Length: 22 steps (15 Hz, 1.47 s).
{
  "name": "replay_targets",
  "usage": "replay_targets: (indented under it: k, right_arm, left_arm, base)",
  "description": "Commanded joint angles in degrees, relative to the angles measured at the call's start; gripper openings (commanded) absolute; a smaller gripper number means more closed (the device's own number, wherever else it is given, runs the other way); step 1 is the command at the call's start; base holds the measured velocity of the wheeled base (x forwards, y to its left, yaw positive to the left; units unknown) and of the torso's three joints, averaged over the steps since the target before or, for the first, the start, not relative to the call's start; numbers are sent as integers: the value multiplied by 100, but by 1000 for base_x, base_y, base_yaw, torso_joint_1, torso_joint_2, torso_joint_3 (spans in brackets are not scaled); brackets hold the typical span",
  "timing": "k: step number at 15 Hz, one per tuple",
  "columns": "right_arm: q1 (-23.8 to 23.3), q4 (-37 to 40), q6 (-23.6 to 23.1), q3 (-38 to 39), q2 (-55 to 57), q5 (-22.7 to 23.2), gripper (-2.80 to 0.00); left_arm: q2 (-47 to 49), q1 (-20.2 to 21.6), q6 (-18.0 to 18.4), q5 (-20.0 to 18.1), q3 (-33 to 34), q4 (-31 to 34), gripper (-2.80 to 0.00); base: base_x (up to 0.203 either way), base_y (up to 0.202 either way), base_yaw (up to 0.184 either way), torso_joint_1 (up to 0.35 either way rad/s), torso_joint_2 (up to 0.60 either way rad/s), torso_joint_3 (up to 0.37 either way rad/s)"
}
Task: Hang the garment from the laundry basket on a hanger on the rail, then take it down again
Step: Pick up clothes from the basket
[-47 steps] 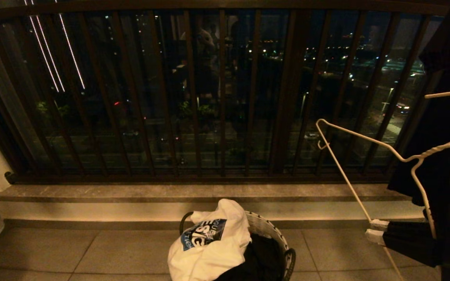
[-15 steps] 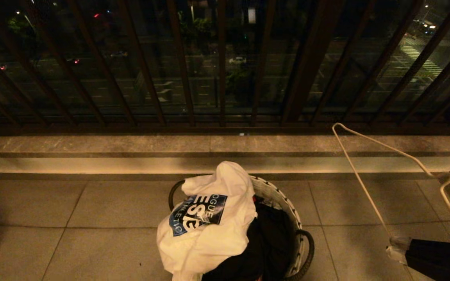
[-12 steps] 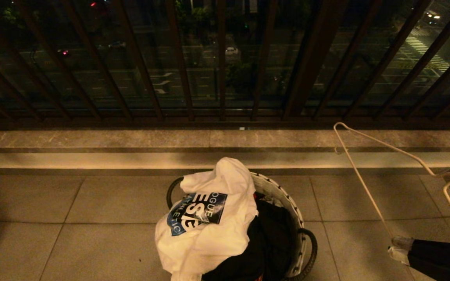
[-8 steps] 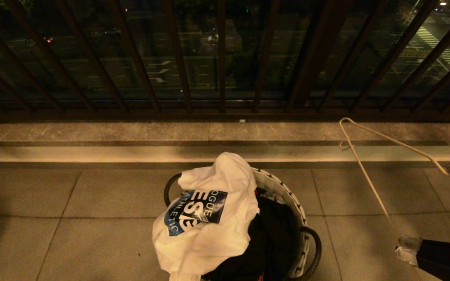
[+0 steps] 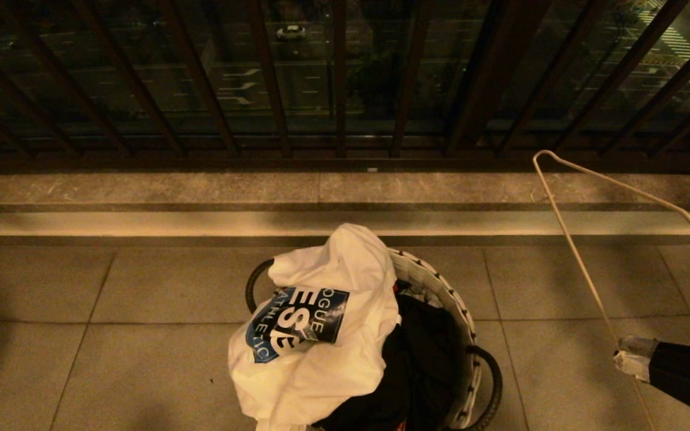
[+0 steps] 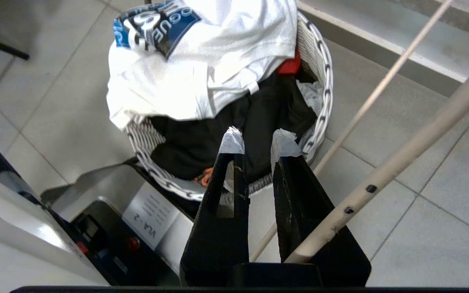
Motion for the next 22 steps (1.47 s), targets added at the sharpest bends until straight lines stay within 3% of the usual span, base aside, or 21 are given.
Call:
replay_targets:
  k: [1,8,13,17,22]
  right_arm:
    - [2,-2,4,-16,14,11,-280]
    - [2,-11,30,-15,32,36,-280]
    - [2,-477,-14,10,199,19,-280]
    - [2,-485,-23,-13,262,19,-280]
    - [2,-494,-53,-474,793,9,-280]
  left_arm:
    - [1,1,-4,3,-2,1,-280]
    - [1,4,-4,3,-2,1,-280]
    - [55,-4,22,-4,-172,25,-280]
    - [1354,-40,87,-105,-1100,58,-280]
    - [3120,-104,541,-960,-2196,59,-280]
  base:
    - [0,0,0,0,0,0]
    - [0,0,0,0,0,0]
    - [0,0,0,0,0,0]
    - [0,0,0,0,0,0]
    - [0,0,0,0,0,0]
